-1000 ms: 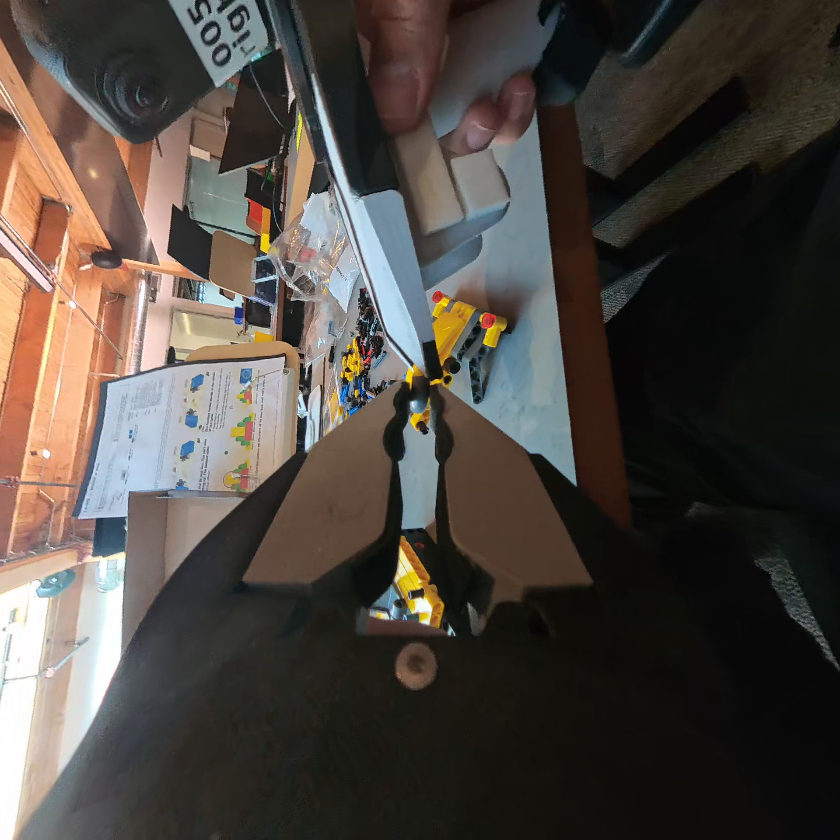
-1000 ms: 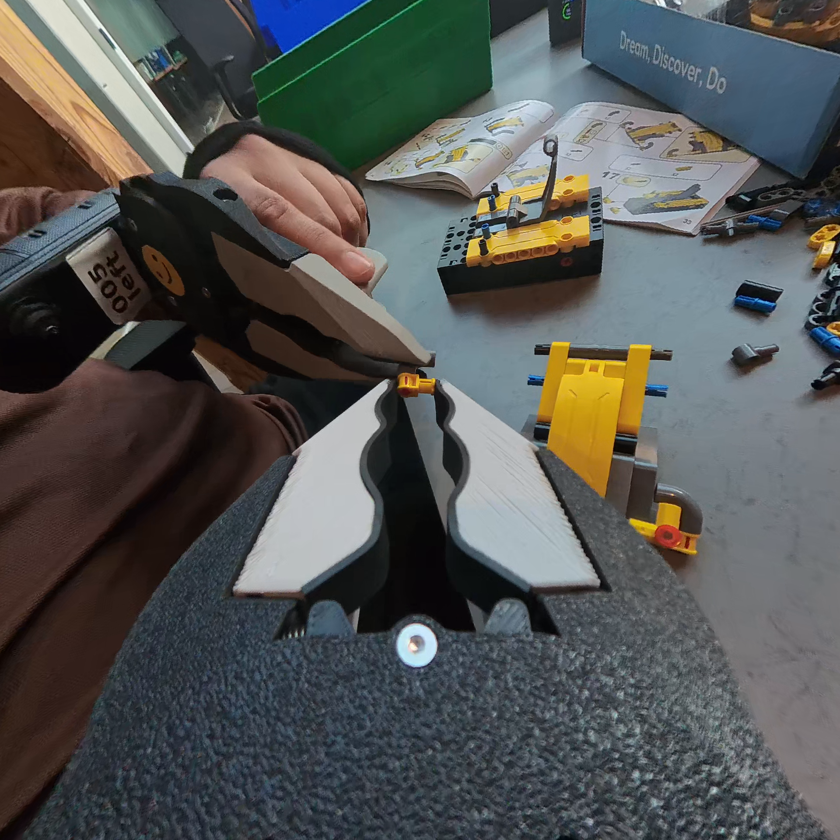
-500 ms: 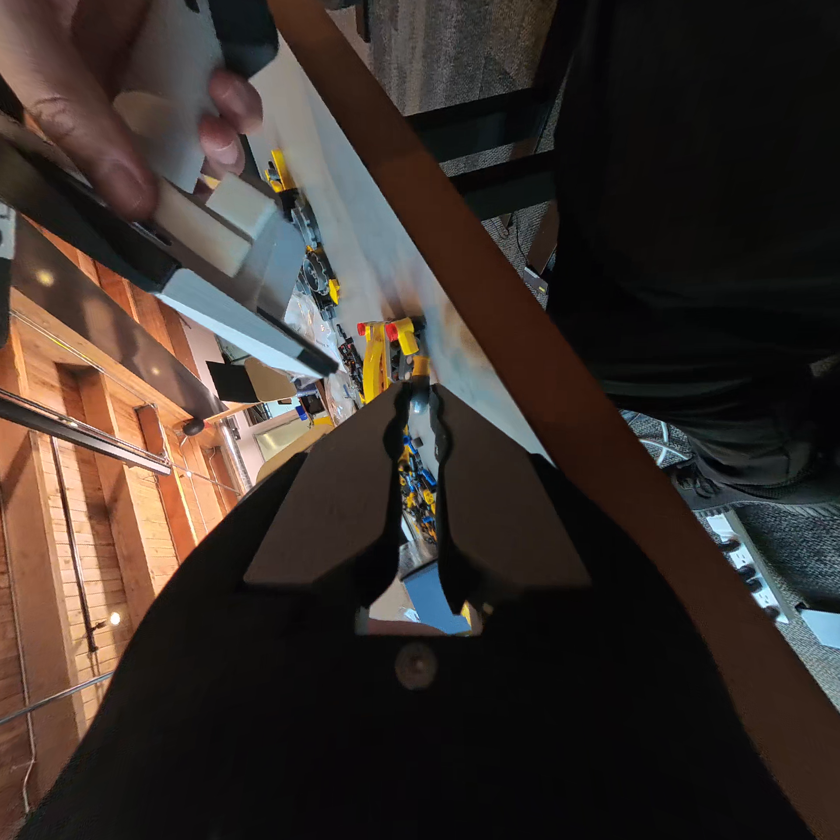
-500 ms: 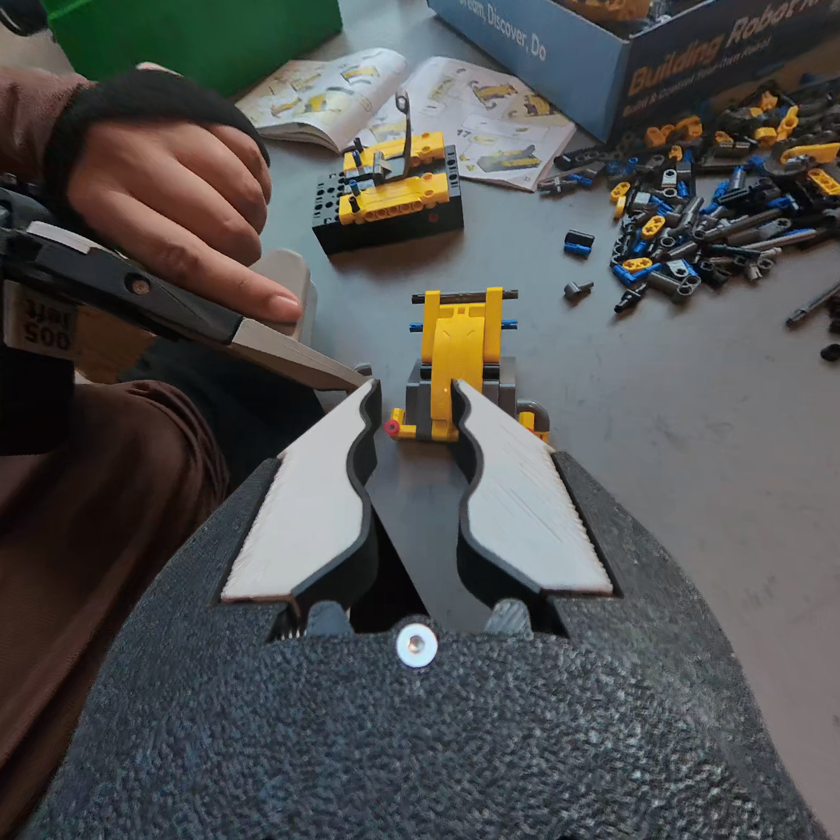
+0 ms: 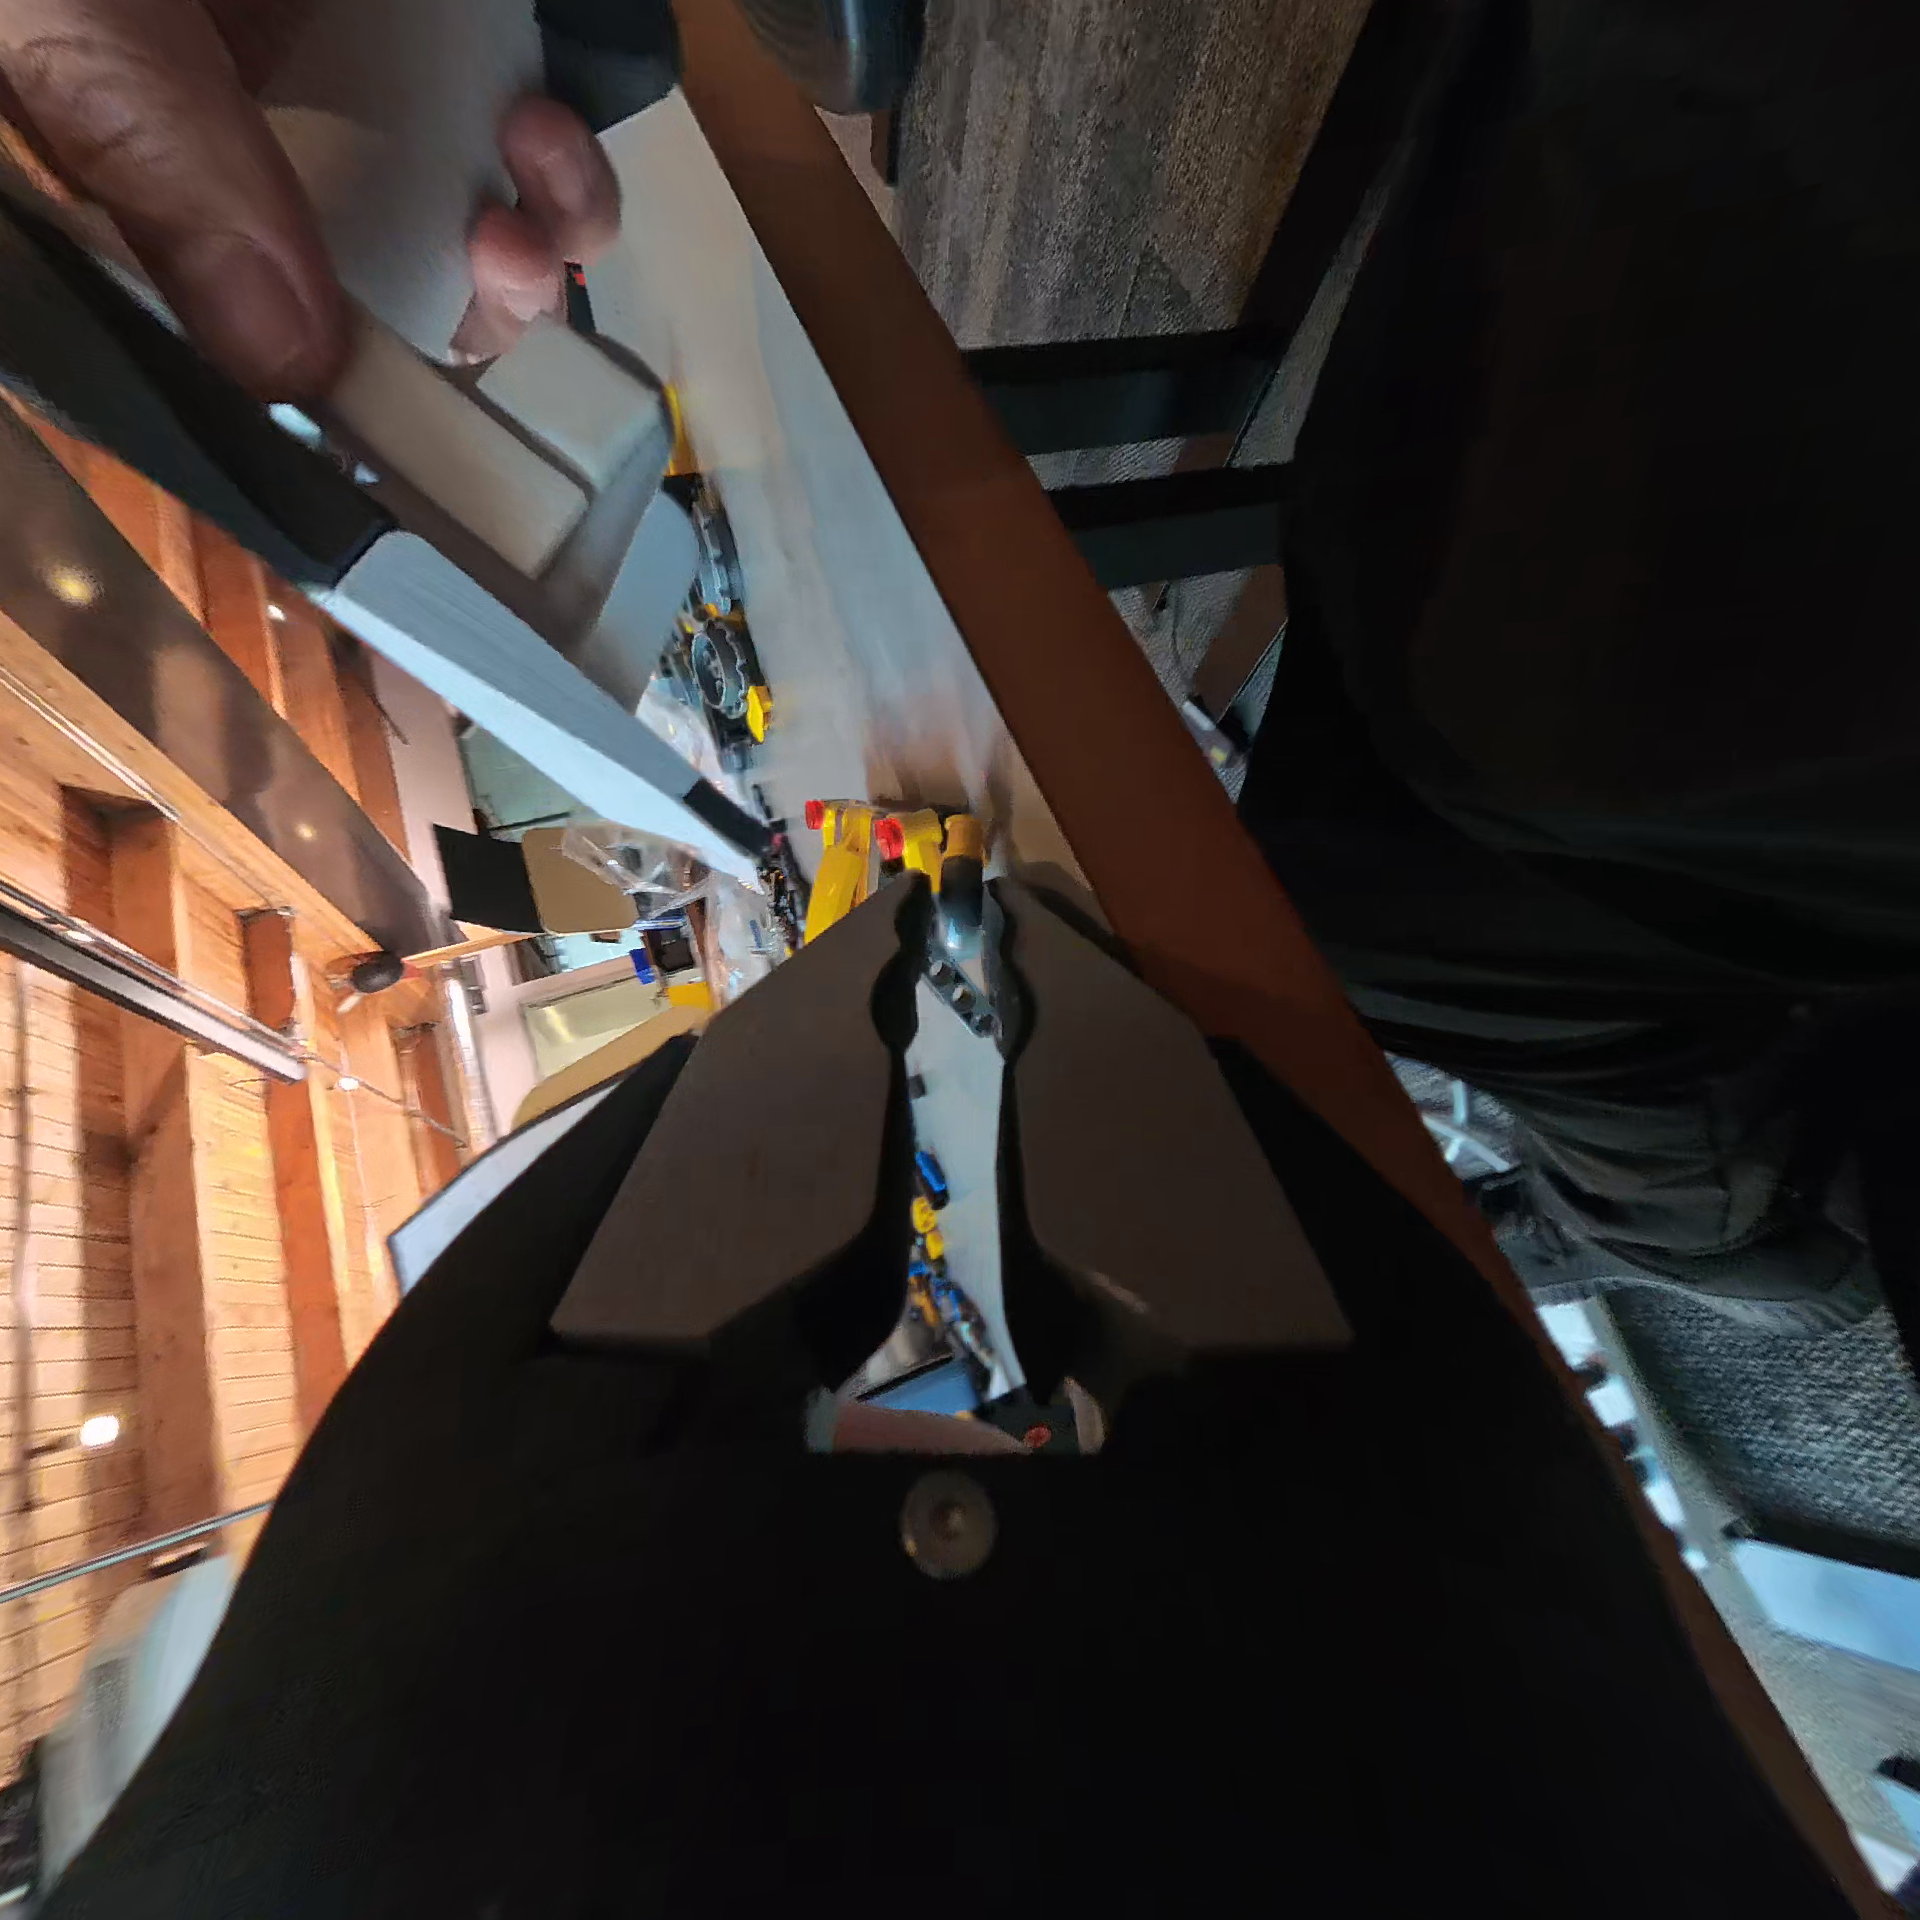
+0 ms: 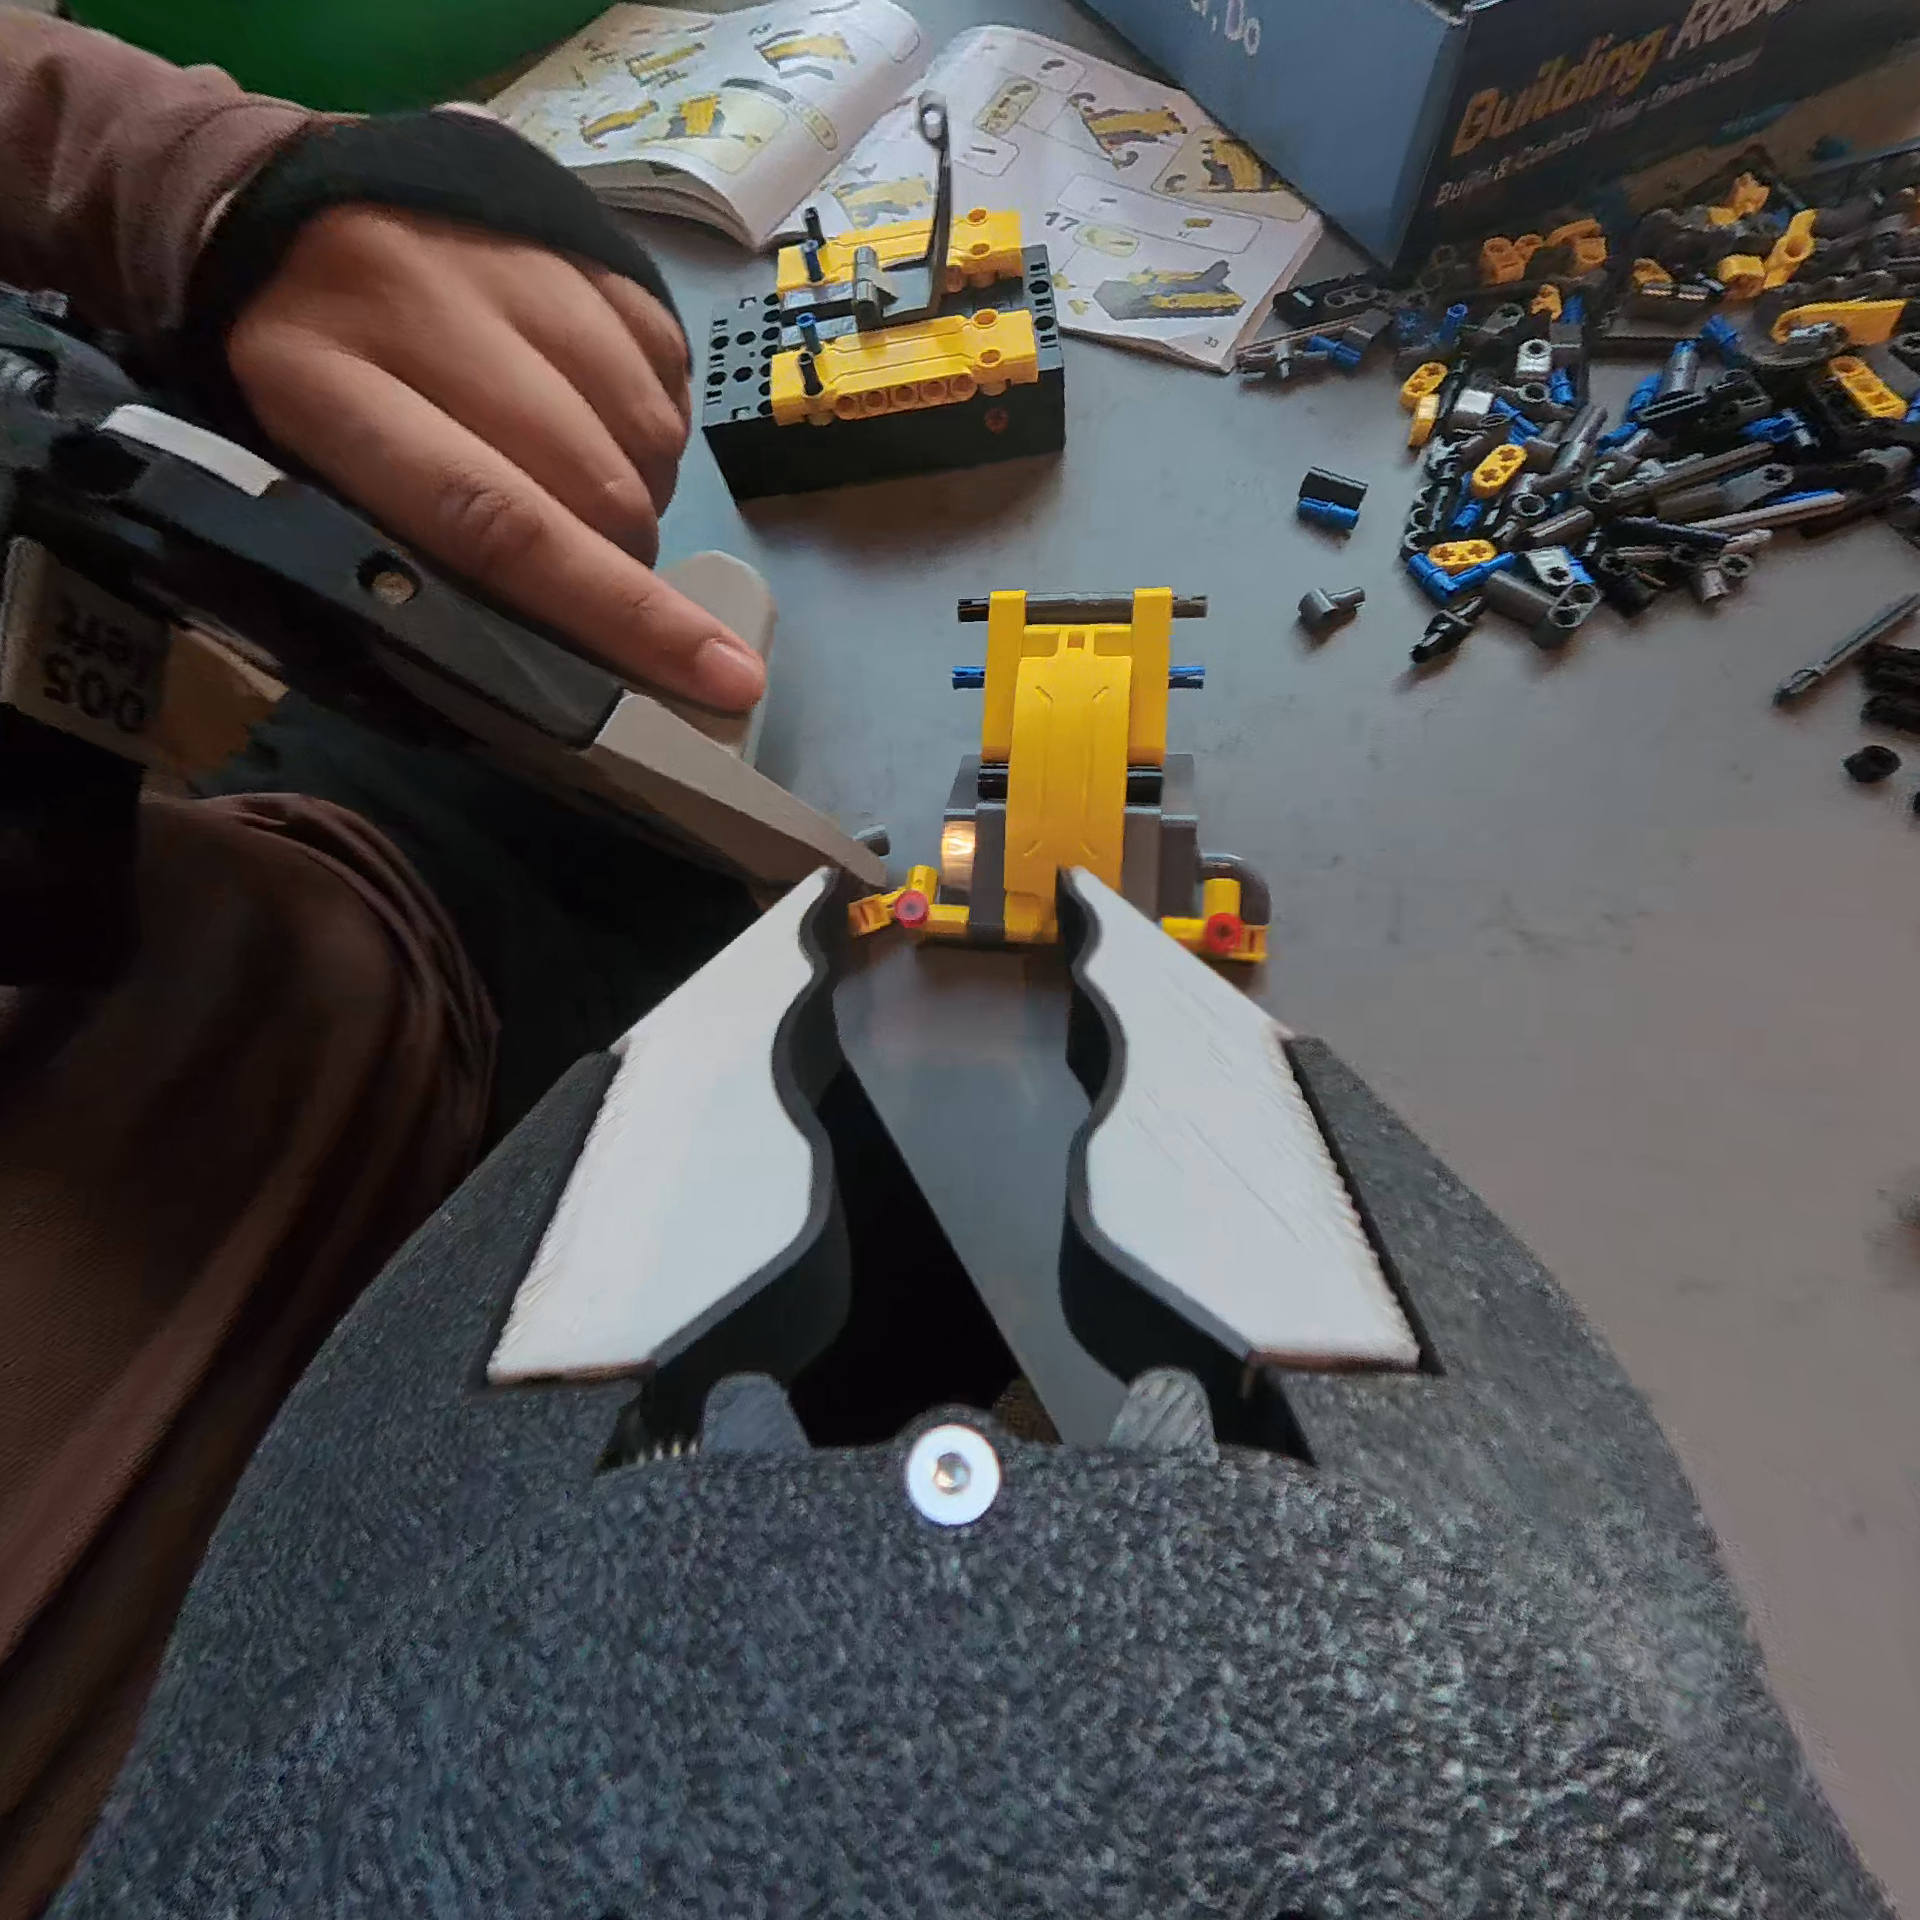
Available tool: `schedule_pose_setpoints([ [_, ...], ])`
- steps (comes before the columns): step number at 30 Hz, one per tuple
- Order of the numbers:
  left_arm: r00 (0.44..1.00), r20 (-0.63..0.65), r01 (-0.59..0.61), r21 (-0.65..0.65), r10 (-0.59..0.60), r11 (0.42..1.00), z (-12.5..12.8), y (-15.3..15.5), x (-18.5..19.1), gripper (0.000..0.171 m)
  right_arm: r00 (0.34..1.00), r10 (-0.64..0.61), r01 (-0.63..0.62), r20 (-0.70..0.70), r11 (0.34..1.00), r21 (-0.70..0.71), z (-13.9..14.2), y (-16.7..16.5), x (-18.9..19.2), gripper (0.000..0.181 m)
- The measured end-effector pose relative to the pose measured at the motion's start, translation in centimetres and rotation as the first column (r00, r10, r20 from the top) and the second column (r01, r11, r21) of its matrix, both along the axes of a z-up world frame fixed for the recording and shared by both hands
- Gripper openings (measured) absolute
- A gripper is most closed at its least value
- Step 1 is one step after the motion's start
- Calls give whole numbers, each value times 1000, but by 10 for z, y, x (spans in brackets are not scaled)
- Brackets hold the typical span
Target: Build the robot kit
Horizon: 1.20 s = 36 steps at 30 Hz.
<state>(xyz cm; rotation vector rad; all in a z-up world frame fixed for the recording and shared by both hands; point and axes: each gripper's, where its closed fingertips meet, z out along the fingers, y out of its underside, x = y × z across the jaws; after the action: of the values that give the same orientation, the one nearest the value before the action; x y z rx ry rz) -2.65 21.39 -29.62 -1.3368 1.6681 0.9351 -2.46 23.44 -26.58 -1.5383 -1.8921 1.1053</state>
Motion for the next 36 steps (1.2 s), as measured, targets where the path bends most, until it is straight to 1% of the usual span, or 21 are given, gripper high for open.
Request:
schedule_pose_setpoints([
  [1, 999, 38, -3, -22, 4, 1000, 0, 0, 2, 7, 1000, 18, -18, 10, 1000, -10, -2, -4, 2, 35],
  [2, 997, 72, -8, -41, 11, 999, 0, 0, 3, 9, 1000, 20, -20, 22, 1000, -3, -6, -5, 3, 36],
  [3, 995, 93, -14, -52, 18, 999, 1, 0, 3, 15, 999, 20, -20, 35, 1000, 12, -9, -6, 4, 35],
  [5, 994, 108, -14, -52, 19, 999, 3, 1, 3, 19, 999, 15, -17, 45, 999, 44, -13, -6, 5, 36],
  [6, 993, 113, -12, -52, 18, 999, 3, 1, 3, 17, 999, 23, -26, 46, 999, 47, -13, -9, 5, 35],
  [8, 989, 143, -16, -72, 26, 997, 5, -2, 2, 20, 998, 44, -46, 46, 998, 49, -14, -15, 6, 32],
  [10, 978, 200, -33, -113, 55, 993, 7, -7, 0, 24, 997, 59, -63, 58, 996, 67, -17, -18, 8, 26],
  [12, 961, 260, -55, -163, 97, 985, 8, -10, -2, 29, 996, 59, -65, 70, 994, 87, -20, -19, 9, 26],
  [13, 953, 278, -66, -191, 118, 979, 7, -12, -4, 28, 996, 57, -63, 73, 994, 92, -20, -19, 9, 26],
  [16, 945, 293, -88, -212, 149, 973, 9, -10, -11, 32, 995, 60, -66, 74, 994, 84, -21, -20, 8, 25],
  [18, 928, 332, -86, -249, 169, 965, 9, -11, -12, 34, 995, 63, -69, 77, 994, 85, -21, -21, 8, 24],
  [21, 879, 425, -68, -334, 215, 940, 14, -19, -10, 38, 997, 43, -49, 70, 994, 101, -19, -16, 9, 24],
  [23, 832, 492, -51, -390, 255, 919, 19, -27, -8, 35, 999, 21, -25, 50, 996, 84, -14, -11, 10, 24],
  [25, 776, 541, -75, -434, 326, 898, 22, -30, -9, 31, 1000, 6, -7, 24, 999, 47, -8, -7, 9, 23],
  [26, 752, 546, -87, -473, 369, 877, 21, -32, -9, 24, 1000, -2, 2, 13, 1000, 30, -6, -5, 9, 23],
  [27, 733, 545, -111, -493, 406, 863, 20, -31, -11, 22, 1000, -11, 11, 2, 1000, 16, -4, -3, 9, 22],
  [28, 720, 549, -119, -503, 424, 856, 20, -31, -11, 21, 1000, -17, 17, -6, 1000, 5, -2, -1, 9, 22],
  [30, 694, 560, -143, -510, 453, 848, 22, -28, -12, 15, 1000, -27, 26, -12, 1000, -12, 0, 1, 8, 23],
  [32, 657, 555, -167, -553, 511, 816, 22, -28, -9, 12, 1000, -30, 30, -8, 999, -11, -1, 2, 9, 23],
  [35, 577, 548, -238, -597, 606, 766, 25, -29, -4, 9, 1000, -26, 26, -6, 1000, 5, -2, 1, 9, 21],
  [36, 543, 537, -268, -618, 645, 740, 23, -29, -4, 9, 1000, -24, 24, -6, 1000, 5, -2, 1, 8, 21],
])
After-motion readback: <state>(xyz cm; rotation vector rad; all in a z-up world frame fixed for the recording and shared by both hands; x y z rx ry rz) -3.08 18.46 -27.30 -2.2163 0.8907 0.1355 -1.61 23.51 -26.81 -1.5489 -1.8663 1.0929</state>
